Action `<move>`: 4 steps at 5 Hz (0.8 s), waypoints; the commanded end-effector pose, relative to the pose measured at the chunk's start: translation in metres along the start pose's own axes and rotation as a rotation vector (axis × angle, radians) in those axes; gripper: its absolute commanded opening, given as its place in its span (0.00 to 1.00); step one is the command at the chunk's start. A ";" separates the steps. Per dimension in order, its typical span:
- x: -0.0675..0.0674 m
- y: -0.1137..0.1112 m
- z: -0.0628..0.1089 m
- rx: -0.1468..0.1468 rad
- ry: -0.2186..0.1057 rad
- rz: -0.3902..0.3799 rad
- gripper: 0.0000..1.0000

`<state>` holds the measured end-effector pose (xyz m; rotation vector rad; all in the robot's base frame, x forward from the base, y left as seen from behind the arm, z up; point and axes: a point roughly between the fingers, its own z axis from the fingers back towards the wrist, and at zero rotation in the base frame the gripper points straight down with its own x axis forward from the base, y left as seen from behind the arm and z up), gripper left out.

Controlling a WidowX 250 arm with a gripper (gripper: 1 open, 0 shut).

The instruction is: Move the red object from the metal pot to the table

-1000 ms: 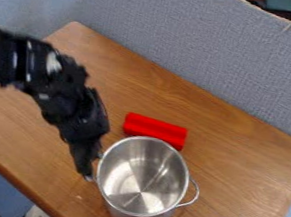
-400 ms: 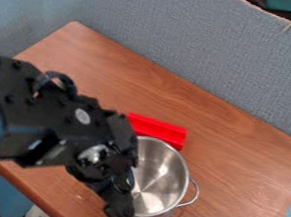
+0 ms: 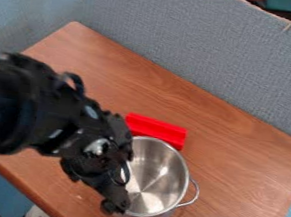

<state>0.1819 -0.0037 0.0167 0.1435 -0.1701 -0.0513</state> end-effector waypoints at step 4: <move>0.003 -0.005 0.059 0.035 0.018 0.170 1.00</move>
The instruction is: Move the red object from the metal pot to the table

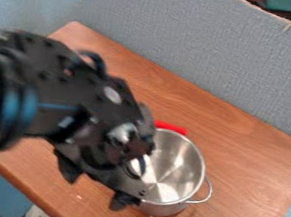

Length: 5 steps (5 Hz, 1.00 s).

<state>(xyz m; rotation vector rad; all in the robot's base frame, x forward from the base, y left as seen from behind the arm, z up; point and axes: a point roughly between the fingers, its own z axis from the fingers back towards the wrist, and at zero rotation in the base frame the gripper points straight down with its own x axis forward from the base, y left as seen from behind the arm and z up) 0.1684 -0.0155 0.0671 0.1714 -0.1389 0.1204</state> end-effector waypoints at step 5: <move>0.046 0.060 0.036 -0.129 0.050 0.095 0.00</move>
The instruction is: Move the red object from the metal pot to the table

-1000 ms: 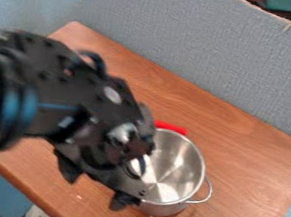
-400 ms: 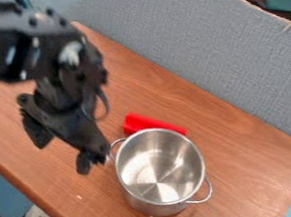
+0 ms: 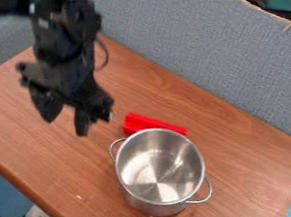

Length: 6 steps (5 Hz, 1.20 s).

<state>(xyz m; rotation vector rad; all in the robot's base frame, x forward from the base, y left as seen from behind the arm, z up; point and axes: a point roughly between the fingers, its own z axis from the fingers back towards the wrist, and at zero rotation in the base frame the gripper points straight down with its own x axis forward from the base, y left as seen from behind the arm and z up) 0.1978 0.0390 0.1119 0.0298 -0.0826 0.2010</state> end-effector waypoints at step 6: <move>0.070 -0.028 0.025 -0.143 -0.102 -0.570 1.00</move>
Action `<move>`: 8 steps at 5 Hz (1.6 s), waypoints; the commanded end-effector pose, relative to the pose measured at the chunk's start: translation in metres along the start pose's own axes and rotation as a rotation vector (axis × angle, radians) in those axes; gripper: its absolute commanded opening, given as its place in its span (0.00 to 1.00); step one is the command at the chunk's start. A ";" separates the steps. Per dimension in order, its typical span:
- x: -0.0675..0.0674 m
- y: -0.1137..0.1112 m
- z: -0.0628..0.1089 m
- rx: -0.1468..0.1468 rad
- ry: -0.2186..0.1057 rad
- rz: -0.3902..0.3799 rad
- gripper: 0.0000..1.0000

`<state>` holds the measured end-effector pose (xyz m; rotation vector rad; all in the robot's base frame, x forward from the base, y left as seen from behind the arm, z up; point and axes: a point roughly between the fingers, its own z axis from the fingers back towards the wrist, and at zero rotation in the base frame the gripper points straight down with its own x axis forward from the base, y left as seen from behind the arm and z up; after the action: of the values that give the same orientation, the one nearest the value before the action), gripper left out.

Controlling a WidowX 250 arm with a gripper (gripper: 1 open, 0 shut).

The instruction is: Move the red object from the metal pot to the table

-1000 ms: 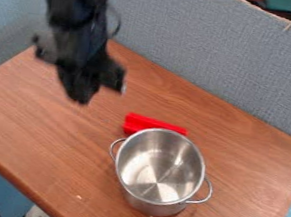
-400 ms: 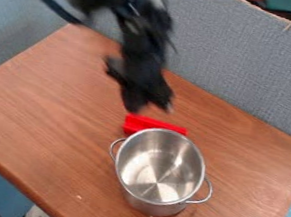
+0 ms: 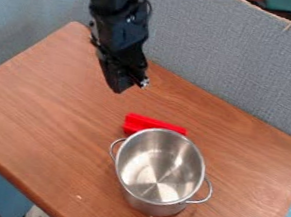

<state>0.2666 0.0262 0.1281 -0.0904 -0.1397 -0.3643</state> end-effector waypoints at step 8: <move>0.058 -0.023 -0.074 -0.129 0.066 -0.228 1.00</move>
<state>0.3123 -0.0252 0.0513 -0.2048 -0.0076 -0.6048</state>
